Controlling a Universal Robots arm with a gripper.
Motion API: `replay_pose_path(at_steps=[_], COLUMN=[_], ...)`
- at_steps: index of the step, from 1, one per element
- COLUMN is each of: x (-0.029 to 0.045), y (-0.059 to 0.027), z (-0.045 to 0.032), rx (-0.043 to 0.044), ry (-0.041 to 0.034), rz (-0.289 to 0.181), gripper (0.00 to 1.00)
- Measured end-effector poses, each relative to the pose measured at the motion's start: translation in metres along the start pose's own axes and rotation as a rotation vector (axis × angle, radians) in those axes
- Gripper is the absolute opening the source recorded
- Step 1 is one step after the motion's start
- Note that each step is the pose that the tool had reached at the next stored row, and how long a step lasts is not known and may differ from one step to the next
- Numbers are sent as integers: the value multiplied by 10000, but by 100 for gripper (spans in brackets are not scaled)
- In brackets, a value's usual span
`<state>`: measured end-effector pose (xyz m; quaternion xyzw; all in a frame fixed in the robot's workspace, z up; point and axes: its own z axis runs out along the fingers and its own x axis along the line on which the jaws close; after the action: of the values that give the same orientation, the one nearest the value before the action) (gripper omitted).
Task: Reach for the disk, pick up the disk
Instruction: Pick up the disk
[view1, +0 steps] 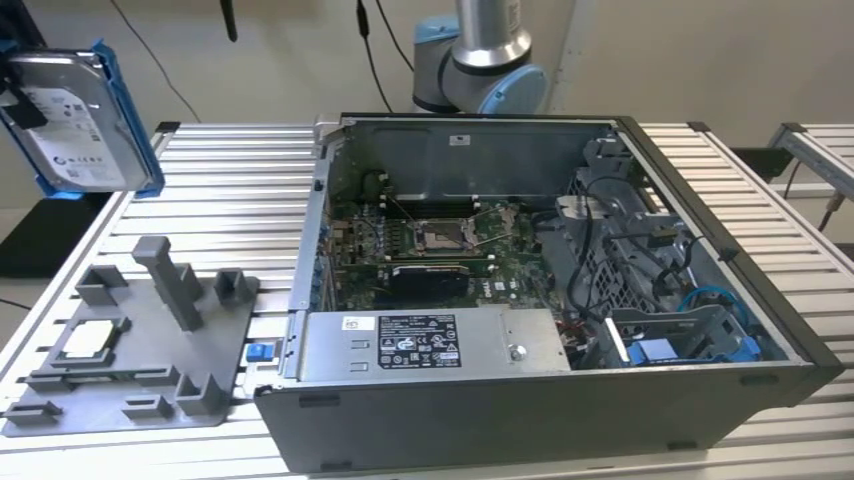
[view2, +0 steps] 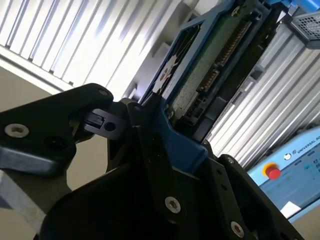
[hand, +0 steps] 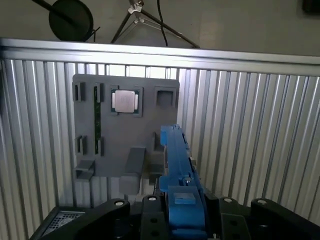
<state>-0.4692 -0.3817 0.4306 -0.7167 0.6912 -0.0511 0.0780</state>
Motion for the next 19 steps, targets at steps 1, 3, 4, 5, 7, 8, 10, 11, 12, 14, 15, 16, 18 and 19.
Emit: replay_pose_path(at_steps=[1,3,4,5,7,8,10,11,12,14,15,16,18,19], x=[-2,-5,-7,-9,-12,-13,-16,-18,-20,-23,-24,-25,-27,-28], y=[-6,-20,-28,-36,-49,-57,-72,-80,-88,-101,-107,-112,-123,-127], z=[-45,-135,-181,-228,-313,-361,-448,-494,-540,-624,-660,-691,-754,-777], rx=[4,9,11,13,16,19,19,22,23,25,26,28,30,29], ry=[0,1,2,2,2,2,2,2,2,2,2,2,1,3], rz=[0,0,-1,-1,-1,-1,-1,-1,-1,-1,-1,-1,-1,-1], gripper=[0,0,0,0,0,0,0,0,0,0,0,0,0,0])
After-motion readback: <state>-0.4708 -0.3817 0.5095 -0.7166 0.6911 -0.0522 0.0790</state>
